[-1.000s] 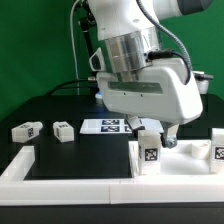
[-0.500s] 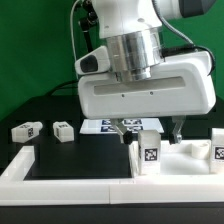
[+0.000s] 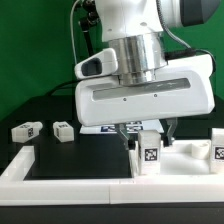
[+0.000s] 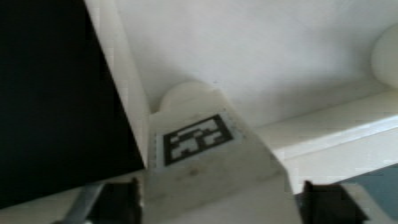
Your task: Assemble square table
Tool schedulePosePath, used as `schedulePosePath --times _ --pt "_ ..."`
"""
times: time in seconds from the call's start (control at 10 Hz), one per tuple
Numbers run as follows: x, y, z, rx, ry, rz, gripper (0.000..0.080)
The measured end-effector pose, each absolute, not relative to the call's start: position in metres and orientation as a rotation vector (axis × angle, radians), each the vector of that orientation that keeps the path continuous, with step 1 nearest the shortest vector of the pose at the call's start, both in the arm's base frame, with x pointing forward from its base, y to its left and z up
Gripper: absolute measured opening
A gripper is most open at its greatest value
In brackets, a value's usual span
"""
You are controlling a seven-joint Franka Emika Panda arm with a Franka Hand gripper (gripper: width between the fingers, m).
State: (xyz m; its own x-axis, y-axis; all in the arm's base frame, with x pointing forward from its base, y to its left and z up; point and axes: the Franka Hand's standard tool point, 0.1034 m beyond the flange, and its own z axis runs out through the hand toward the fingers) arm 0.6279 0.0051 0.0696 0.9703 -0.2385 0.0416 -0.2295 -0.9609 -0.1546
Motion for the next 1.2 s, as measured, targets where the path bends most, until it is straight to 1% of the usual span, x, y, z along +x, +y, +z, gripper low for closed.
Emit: schedulePosePath --times 0.1,0.2,0.3,0.4,0.6,0.8,0.9,1.2 --pt "0.6277 0.0037 0.0692 -2.956 0.445 -0.084 0.0292" --pt "0.6277 0.0027 0.0691 -2.926 0.603 -0.072 0.0292" --pt "0.6277 0.0024 0.0691 -2.914 0.651 -0.069 0.0294" --pt "0.6279 0.0017 0.0692 -2.861 0.840 -0.054 0.0294" --pt "0.6267 0.0022 0.0690 -2.692 1.282 -0.016 0.0294" --pt "0.6255 0.0045 0.0681 -2.340 1.785 0.055 0.0294" --pt "0.6256 0.0031 0.0675 -2.193 1.914 0.087 0.0294" --pt "0.6247 0.0041 0.0670 -2.022 2.053 0.118 0.0294"
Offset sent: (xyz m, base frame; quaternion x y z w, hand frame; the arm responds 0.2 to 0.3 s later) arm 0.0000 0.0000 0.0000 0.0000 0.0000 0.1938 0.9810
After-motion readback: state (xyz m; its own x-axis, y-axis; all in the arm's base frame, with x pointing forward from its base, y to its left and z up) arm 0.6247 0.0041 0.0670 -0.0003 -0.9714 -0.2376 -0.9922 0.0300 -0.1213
